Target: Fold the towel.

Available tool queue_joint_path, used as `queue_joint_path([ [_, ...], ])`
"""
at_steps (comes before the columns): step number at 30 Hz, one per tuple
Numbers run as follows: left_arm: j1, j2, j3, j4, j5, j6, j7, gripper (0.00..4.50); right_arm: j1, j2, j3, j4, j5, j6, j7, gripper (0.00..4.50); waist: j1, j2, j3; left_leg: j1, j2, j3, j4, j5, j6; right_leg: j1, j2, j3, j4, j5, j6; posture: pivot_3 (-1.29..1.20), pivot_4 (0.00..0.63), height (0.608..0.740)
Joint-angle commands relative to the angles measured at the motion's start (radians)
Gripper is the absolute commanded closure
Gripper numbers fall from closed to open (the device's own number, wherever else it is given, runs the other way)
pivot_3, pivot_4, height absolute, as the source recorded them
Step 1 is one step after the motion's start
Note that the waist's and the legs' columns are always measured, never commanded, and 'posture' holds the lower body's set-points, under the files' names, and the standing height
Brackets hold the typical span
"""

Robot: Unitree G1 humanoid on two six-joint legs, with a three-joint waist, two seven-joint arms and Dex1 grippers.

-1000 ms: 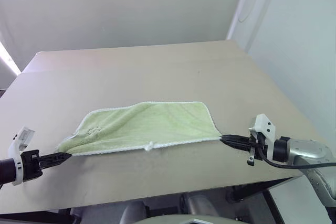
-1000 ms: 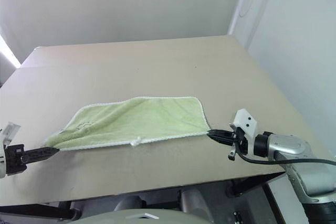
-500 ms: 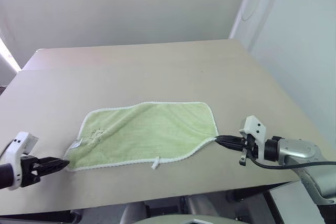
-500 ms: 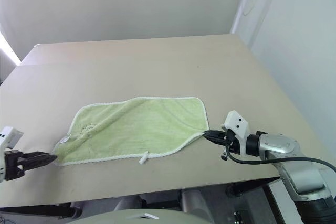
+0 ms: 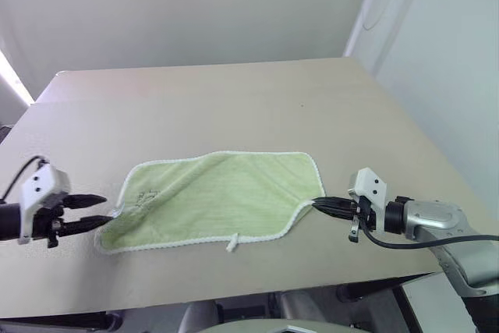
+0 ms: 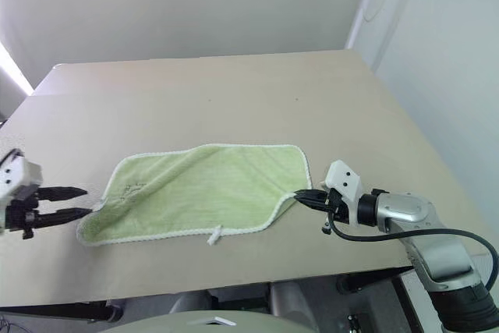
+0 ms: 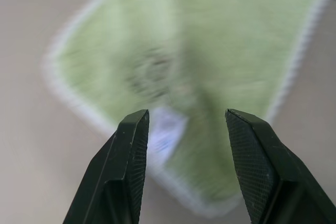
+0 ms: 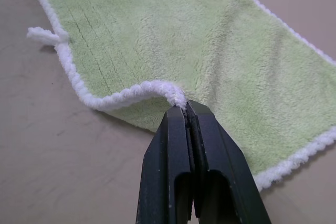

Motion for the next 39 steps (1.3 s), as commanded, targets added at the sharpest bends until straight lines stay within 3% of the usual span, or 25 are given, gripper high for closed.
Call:
queue_joint_path([
  [1, 0.050, 0.012, -0.029, -0.026, 0.029, -0.011, -0.035, 2.06, -0.010, 0.003, -0.014, -0.026, 0.006, -0.014, -0.003, 4.50, 0.000, 0.000, 0.000, 0.000, 0.000, 0.000, 0.000, 0.000, 0.000, 0.000, 0.000, 0.000, 0.001, 0.000, 0.000, 0.00, 0.000, 0.712],
  [5, 0.067, 0.004, -0.075, 0.021, 0.084, -0.065, -0.028, 2.06, -0.005, 0.003, -0.018, -0.032, 0.003, -0.015, -0.013, 4.50, 0.006, 0.000, 0.000, 0.002, 0.001, 0.000, 0.002, 0.000, 0.000, 0.000, 0.001, 0.000, 0.002, 0.000, 0.000, 0.00, 0.000, 0.712],
  [11, -0.119, -0.036, -0.165, 0.200, 0.143, -0.106, 0.027, 2.06, -0.009, 0.003, -0.011, -0.031, -0.001, -0.014, -0.021, 4.50, 0.006, -0.003, -0.001, 0.016, 0.001, -0.001, 0.004, 0.000, 0.000, 0.009, 0.001, -0.001, 0.005, 0.000, 0.000, 0.00, 0.000, 0.712],
  [26, -0.113, 0.031, -0.233, 0.327, 0.204, -0.228, -0.106, 2.06, 0.001, -0.014, -0.013, -0.027, -0.017, -0.019, -0.015, 4.50, -0.010, -0.003, -0.001, 0.017, 0.002, 0.003, 0.002, 0.000, 0.000, 0.005, 0.001, 0.001, 0.010, -0.001, -0.002, 0.00, 0.000, 0.712],
  [34, -0.193, -0.010, -0.313, 0.451, 0.257, -0.309, -0.088, 2.06, -0.014, -0.014, -0.003, -0.024, -0.035, -0.013, -0.013, 4.50, -0.010, 0.007, -0.006, 0.017, 0.002, 0.004, 0.002, 0.000, 0.000, 0.006, 0.001, 0.001, 0.011, -0.001, -0.002, 0.00, 0.000, 0.712],
  [39, -0.248, -0.011, -0.338, 0.520, 0.251, -0.325, -0.131, 3.65, -0.016, -0.021, -0.011, -0.034, -0.035, -0.004, -0.012, 4.50, -0.009, 0.011, -0.008, 0.018, 0.002, 0.004, 0.002, 0.000, 0.000, 0.006, 0.002, 0.001, 0.012, -0.001, -0.002, 0.00, 0.000, 0.712],
])
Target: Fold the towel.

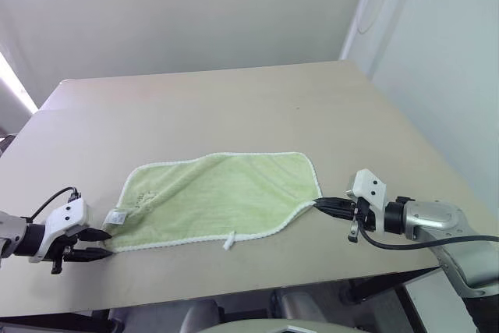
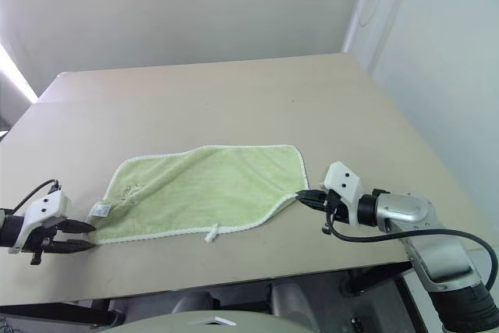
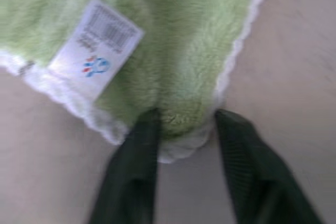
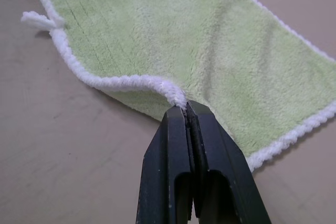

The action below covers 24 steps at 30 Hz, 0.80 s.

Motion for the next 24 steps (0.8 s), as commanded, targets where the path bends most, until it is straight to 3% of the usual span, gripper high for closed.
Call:
queue_joint_path([
  [1, -0.031, -0.003, -0.036, 0.053, 0.023, -0.012, -0.036, 4.03, -0.015, -0.015, -0.016, -0.033, 0.004, -0.004, 0.002, 4.50, -0.003, 0.000, 0.000, 0.000, 0.000, 0.000, 0.000, 0.000, 0.000, 0.000, 0.000, 0.000, 0.000, 0.000, 0.000, 0.00, 0.000, 0.712],
  [3, -0.063, -0.007, -0.041, 0.082, 0.016, -0.006, -0.055, 4.43, -0.013, -0.017, -0.016, -0.037, 0.004, -0.001, 0.002, 4.50, -0.005, 0.000, 0.000, 0.000, 0.000, 0.001, 0.000, 0.000, 0.000, 0.000, 0.000, 0.000, -0.001, 0.000, 0.000, 0.00, 0.000, 0.712],
  [14, -0.072, -0.050, 0.017, 0.103, -0.049, 0.058, -0.036, 4.43, -0.019, -0.018, -0.020, -0.031, -0.010, 0.007, -0.022, 4.50, 0.000, 0.000, 0.000, -0.001, 0.000, 0.001, 0.000, 0.000, 0.000, 0.000, -0.001, 0.000, -0.001, 0.000, 0.000, 0.00, 0.000, 0.712],
  [24, -0.058, -0.128, 0.140, 0.061, -0.186, 0.276, 0.032, 4.43, -0.061, -0.009, -0.013, -0.006, -0.011, 0.004, -0.023, 4.50, 0.014, -0.005, -0.002, -0.001, 0.000, 0.000, 0.000, 0.000, 0.000, -0.001, -0.001, 0.000, -0.001, 0.000, 0.000, 0.00, 0.000, 0.712],
])
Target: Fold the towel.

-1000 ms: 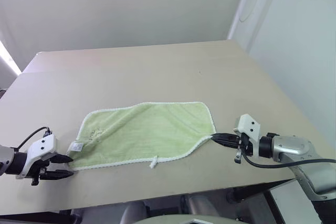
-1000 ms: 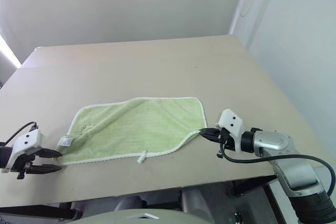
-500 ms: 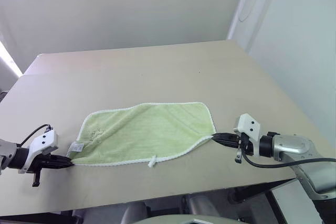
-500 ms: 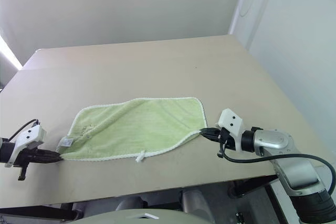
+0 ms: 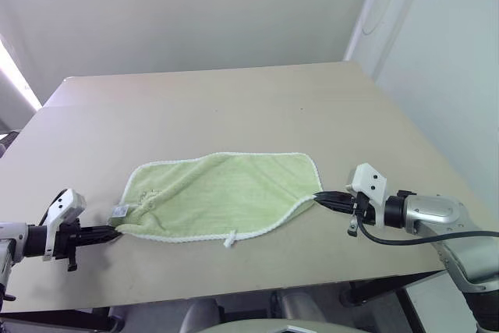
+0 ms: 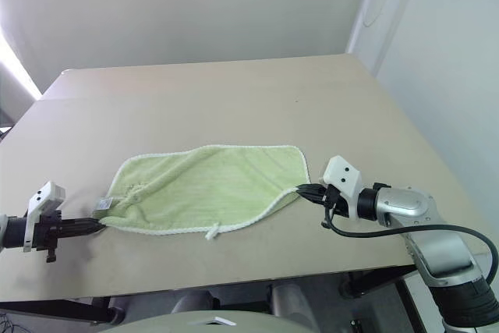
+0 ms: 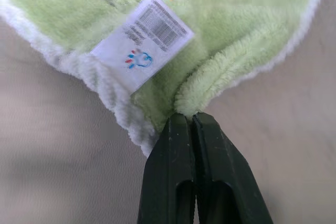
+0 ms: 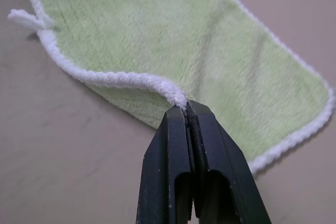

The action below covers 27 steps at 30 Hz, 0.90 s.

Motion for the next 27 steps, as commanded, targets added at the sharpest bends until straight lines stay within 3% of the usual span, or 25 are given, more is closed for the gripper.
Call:
queue_joint_path([
  [1, -0.002, -0.003, 0.046, -0.038, -0.041, 0.065, 0.030, 4.43, -0.026, -0.001, -0.015, 0.002, 0.002, -0.006, -0.003, 4.50, -0.002, -0.001, 0.000, 0.000, 0.000, 0.000, 0.000, 0.000, 0.000, 0.000, 0.000, 0.000, 0.000, 0.000, 0.000, 0.00, 0.000, 0.712],
  [5, -0.003, -0.015, 0.057, -0.056, -0.063, 0.109, 0.044, 4.43, -0.032, -0.006, -0.041, 0.004, 0.025, -0.001, 0.004, 4.50, -0.003, -0.001, 0.000, 0.000, 0.000, 0.000, 0.000, 0.000, 0.000, 0.000, 0.000, 0.000, 0.000, 0.000, 0.000, 0.00, 0.000, 0.712],
  [7, -0.066, 0.075, 0.091, -0.313, -0.179, 0.398, 0.103, 4.43, -0.036, -0.011, -0.054, 0.008, 0.035, -0.001, 0.011, 4.50, -0.002, -0.006, 0.003, 0.000, 0.000, 0.000, 0.000, 0.000, 0.000, 0.000, 0.000, 0.000, 0.000, 0.000, 0.000, 0.00, 0.000, 0.712],
  [9, -0.174, 0.156, 0.133, -0.525, -0.309, 0.679, 0.175, 4.43, -0.046, -0.009, -0.072, 0.016, 0.048, 0.003, 0.009, 4.50, 0.007, -0.020, 0.009, -0.002, 0.000, -0.004, 0.001, 0.000, 0.000, 0.000, 0.000, -0.002, 0.001, 0.000, 0.000, 0.00, 0.000, 0.712],
  [11, -0.211, 0.187, 0.157, -0.617, -0.364, 0.787, 0.213, 4.43, -0.054, -0.010, -0.085, 0.030, 0.056, 0.003, 0.010, 4.50, 0.003, -0.025, 0.007, -0.003, 0.004, -0.005, 0.002, 0.001, -0.001, 0.000, 0.001, -0.007, 0.000, 0.000, 0.000, 0.00, 0.000, 0.712],
  [14, -0.192, 0.229, 0.187, -0.685, -0.386, 0.843, 0.229, 4.43, -0.055, -0.019, -0.089, 0.046, 0.050, -0.009, 0.025, 4.50, -0.024, -0.007, 0.002, 0.000, 0.002, 0.002, -0.001, 0.000, 0.000, 0.005, -0.002, -0.001, -0.006, 0.000, 0.000, 0.00, 0.000, 0.712],
  [16, -0.186, 0.235, 0.202, -0.633, -0.372, 0.833, 0.237, 4.43, -0.060, -0.016, -0.087, 0.054, 0.045, -0.017, 0.030, 4.50, -0.032, 0.002, 0.004, -0.001, 0.000, 0.007, -0.004, -0.001, 0.002, 0.005, -0.002, 0.003, -0.006, -0.002, 0.004, 0.00, 0.000, 0.712],
  [27, -0.179, 0.210, 0.170, -0.422, -0.304, 0.760, 0.256, 4.43, -0.092, -0.004, -0.083, 0.094, 0.044, -0.031, 0.037, 4.50, -0.026, -0.004, 0.006, 0.000, 0.004, 0.003, -0.001, -0.003, 0.005, -0.001, 0.004, 0.002, 0.003, -0.006, -0.004, 0.00, 0.000, 0.712],
])
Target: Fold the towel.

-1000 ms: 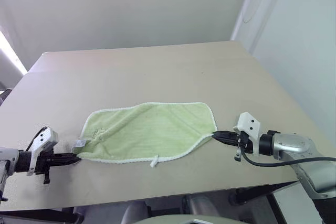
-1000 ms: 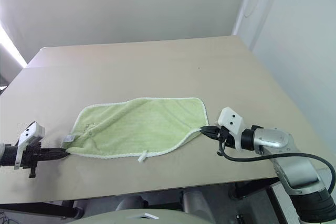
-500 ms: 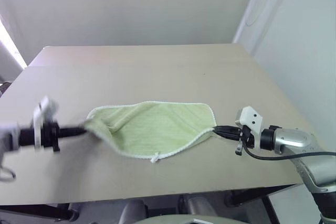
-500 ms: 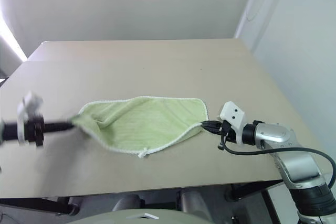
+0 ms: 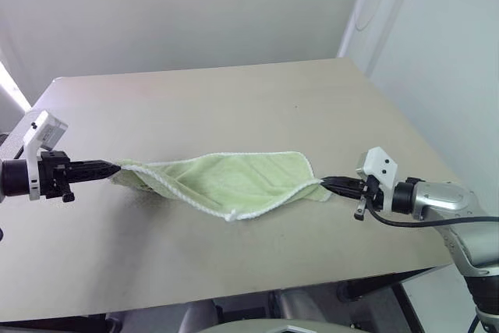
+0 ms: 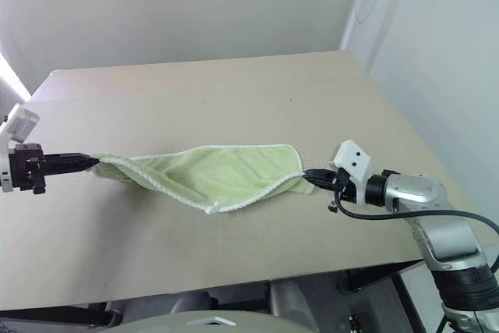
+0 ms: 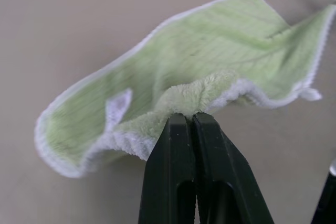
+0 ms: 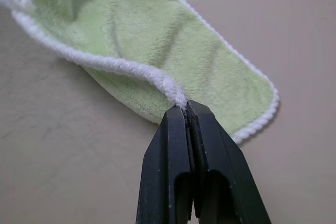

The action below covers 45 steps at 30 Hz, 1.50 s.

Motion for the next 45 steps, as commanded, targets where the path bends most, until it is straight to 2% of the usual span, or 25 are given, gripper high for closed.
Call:
queue_joint_path([
  [1, -0.020, 0.004, 0.019, 0.051, 0.019, -0.025, 0.010, 4.43, -0.023, -0.003, -0.036, 0.017, 0.013, -0.018, 0.003, 4.50, -0.001, -0.001, 0.000, 0.000, 0.000, 0.000, 0.000, 0.000, 0.000, 0.000, 0.000, 0.000, 0.000, 0.000, 0.000, 0.00, 0.000, 0.712],
  [7, -0.034, -0.024, 0.003, 0.120, 0.041, -0.043, 0.036, 4.43, -0.061, 0.034, -0.090, 0.025, 0.114, 0.079, -0.026, 4.50, -0.002, 0.000, 0.000, 0.000, 0.000, 0.000, 0.000, 0.000, 0.000, 0.000, -0.001, 0.000, 0.000, 0.000, 0.000, 0.00, 0.000, 0.712],
  [17, -0.106, -0.070, -0.058, 0.266, 0.110, -0.096, 0.060, 4.43, -0.163, 0.096, -0.093, 0.119, 0.121, 0.128, -0.115, 4.50, -0.001, -0.001, 0.000, 0.000, 0.000, 0.000, 0.000, 0.000, 0.000, 0.000, -0.001, 0.000, 0.000, 0.001, -0.001, 0.00, 0.000, 0.712],
  [25, -0.280, -0.157, -0.141, 0.450, 0.212, -0.179, 0.121, 4.43, -0.324, 0.191, 0.004, 0.333, -0.029, 0.075, -0.241, 4.50, -0.001, -0.001, 0.000, -0.001, -0.001, 0.000, 0.001, 0.000, 0.000, 0.000, -0.001, 0.000, 0.000, 0.002, -0.001, 0.00, 0.000, 0.712],
  [30, -0.356, -0.197, -0.145, 0.539, 0.257, -0.274, 0.145, 4.43, -0.413, 0.250, -0.020, 0.418, -0.066, 0.018, -0.316, 4.50, -0.002, -0.001, 0.000, -0.001, -0.001, 0.000, 0.000, 0.000, 0.000, 0.000, -0.001, 0.000, 0.000, 0.006, -0.001, 0.00, 0.000, 0.712],
  [33, -0.451, -0.228, -0.135, 0.626, 0.285, -0.364, 0.187, 4.43, -0.482, 0.255, -0.054, 0.470, -0.073, -0.035, -0.353, 4.50, 0.000, -0.001, -0.001, -0.002, -0.001, 0.000, 0.000, 0.000, 0.000, -0.001, -0.001, 0.000, 0.000, 0.006, -0.001, 0.00, 0.000, 0.712],
  [36, -0.590, -0.284, -0.141, 0.738, 0.318, -0.477, 0.238, 4.43, -0.617, 0.266, -0.097, 0.617, -0.102, -0.131, -0.445, 4.50, 0.001, -0.001, -0.001, -0.002, -0.002, -0.001, 0.001, 0.000, 0.000, 0.000, -0.002, 0.000, 0.000, 0.007, 0.000, 0.00, 0.000, 0.712],
  [42, -0.891, -0.405, -0.086, 1.045, 0.368, -0.758, 0.559, 4.43, -0.852, 0.258, -0.115, 0.943, -0.172, -0.358, -0.574, 4.50, -0.003, -0.002, -0.001, -0.003, -0.004, -0.001, 0.001, 0.002, -0.004, 0.001, -0.005, 0.000, -0.003, 0.011, 0.006, 0.00, 0.000, 0.712],
  [45, -0.975, -0.422, -0.098, 1.112, 0.390, -0.803, 0.548, 4.43, -0.925, 0.243, -0.107, 1.038, -0.186, -0.433, -0.568, 4.50, -0.012, -0.002, -0.001, -0.004, -0.004, 0.000, 0.000, 0.002, -0.004, -0.001, -0.005, 0.002, -0.003, 0.011, 0.006, 0.00, 0.000, 0.712],
])
